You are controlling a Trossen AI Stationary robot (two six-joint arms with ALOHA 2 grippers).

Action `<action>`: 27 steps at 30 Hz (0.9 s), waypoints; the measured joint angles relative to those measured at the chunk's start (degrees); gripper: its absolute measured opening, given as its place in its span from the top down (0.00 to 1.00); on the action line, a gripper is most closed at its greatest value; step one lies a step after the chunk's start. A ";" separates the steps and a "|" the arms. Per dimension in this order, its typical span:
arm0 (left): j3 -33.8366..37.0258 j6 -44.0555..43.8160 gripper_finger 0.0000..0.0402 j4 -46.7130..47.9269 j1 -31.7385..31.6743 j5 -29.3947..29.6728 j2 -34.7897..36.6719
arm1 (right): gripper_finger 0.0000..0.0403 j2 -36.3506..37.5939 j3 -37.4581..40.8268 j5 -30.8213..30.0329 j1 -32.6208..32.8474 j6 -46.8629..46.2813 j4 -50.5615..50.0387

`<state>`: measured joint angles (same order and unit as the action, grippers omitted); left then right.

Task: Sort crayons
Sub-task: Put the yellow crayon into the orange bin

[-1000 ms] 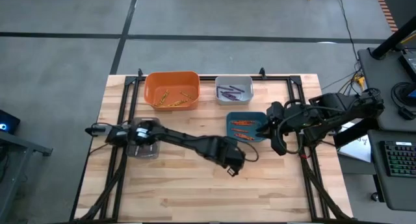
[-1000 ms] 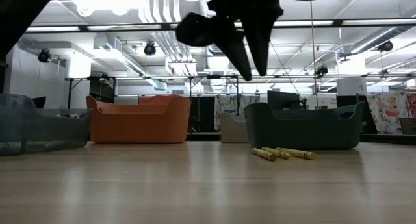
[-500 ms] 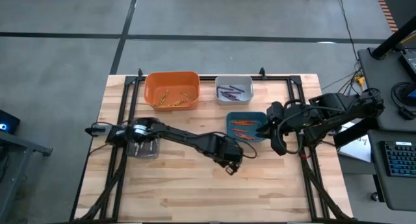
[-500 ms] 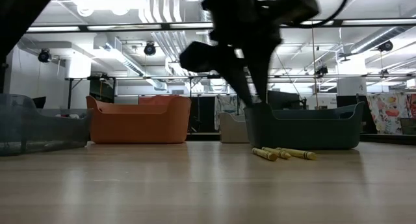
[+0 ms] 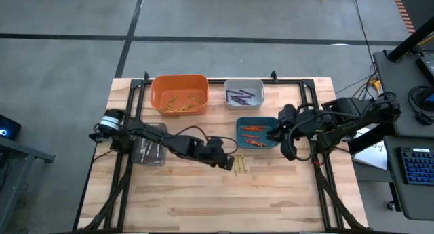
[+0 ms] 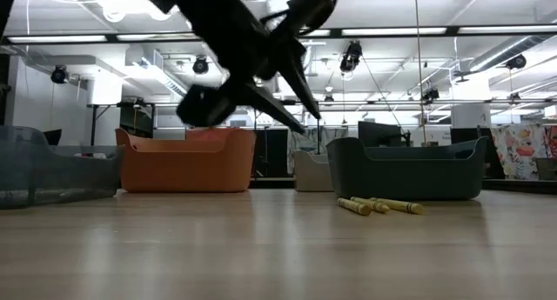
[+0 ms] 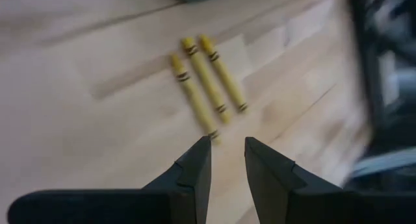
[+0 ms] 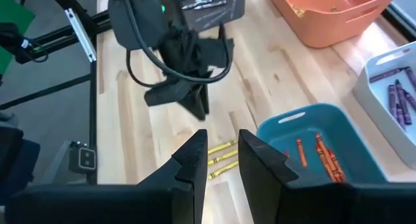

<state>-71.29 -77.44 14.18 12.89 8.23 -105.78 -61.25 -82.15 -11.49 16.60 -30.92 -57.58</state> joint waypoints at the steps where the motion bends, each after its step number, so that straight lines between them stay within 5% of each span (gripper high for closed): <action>1: 1.99 -2.43 0.81 -4.25 0.30 0.60 0.00 | 0.81 0.00 0.00 -0.40 0.00 0.00 0.00; 4: 4.92 -7.28 0.81 -12.47 1.20 3.77 -0.80 | 0.81 0.00 0.07 -0.62 0.00 0.00 0.02; 9: 5.65 -8.34 0.81 -10.81 1.78 10.18 -0.70 | 0.81 -0.07 0.09 -0.74 0.00 0.70 0.00; 16: 0.00 -5.57 0.81 -8.56 1.89 10.91 -5.04 | 0.80 -0.09 0.11 -2.00 -0.01 0.82 0.07; 27: -21.10 -5.30 0.81 17.21 2.17 10.33 -17.55 | 0.79 -0.09 0.11 -2.07 -0.02 0.90 0.02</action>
<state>-92.40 -82.74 31.38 15.06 18.56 -123.33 -61.34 -82.04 -13.56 16.58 -30.02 -57.56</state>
